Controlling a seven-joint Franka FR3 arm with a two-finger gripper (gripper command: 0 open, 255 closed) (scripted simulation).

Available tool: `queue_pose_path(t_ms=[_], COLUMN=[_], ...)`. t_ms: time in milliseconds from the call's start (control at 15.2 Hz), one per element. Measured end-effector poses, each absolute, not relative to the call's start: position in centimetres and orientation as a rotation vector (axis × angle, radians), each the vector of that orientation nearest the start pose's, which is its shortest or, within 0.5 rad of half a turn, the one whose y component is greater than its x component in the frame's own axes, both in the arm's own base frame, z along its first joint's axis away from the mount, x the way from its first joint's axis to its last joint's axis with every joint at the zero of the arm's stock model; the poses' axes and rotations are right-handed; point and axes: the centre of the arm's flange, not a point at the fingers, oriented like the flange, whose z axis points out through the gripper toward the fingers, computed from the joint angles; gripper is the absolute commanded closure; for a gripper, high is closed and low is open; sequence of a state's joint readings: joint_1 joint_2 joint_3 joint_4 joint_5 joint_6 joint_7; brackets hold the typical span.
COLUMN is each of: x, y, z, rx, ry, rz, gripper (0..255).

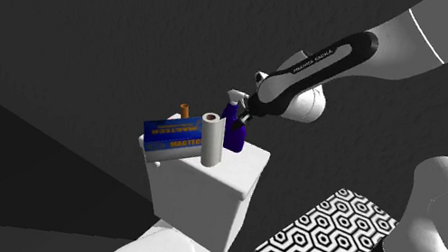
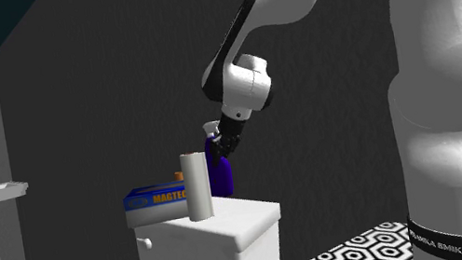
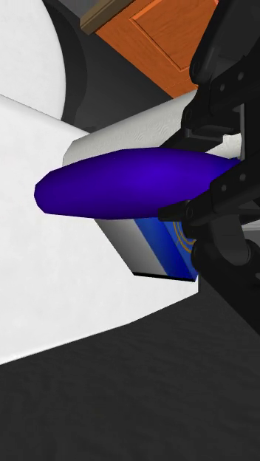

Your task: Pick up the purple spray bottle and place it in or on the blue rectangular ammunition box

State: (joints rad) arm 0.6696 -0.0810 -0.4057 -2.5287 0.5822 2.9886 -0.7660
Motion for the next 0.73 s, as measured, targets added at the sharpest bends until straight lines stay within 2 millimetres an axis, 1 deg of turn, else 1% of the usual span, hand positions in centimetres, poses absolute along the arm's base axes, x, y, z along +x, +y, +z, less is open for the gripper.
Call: queue_pose_path(t_ms=[396,726], x=[47.9,48.0], y=[9.0,9.0], z=[38.3,41.1], rx=[-2.814,-2.815], ry=[-0.675,-0.675], rz=[-0.825,-0.825], gripper=[255,255])
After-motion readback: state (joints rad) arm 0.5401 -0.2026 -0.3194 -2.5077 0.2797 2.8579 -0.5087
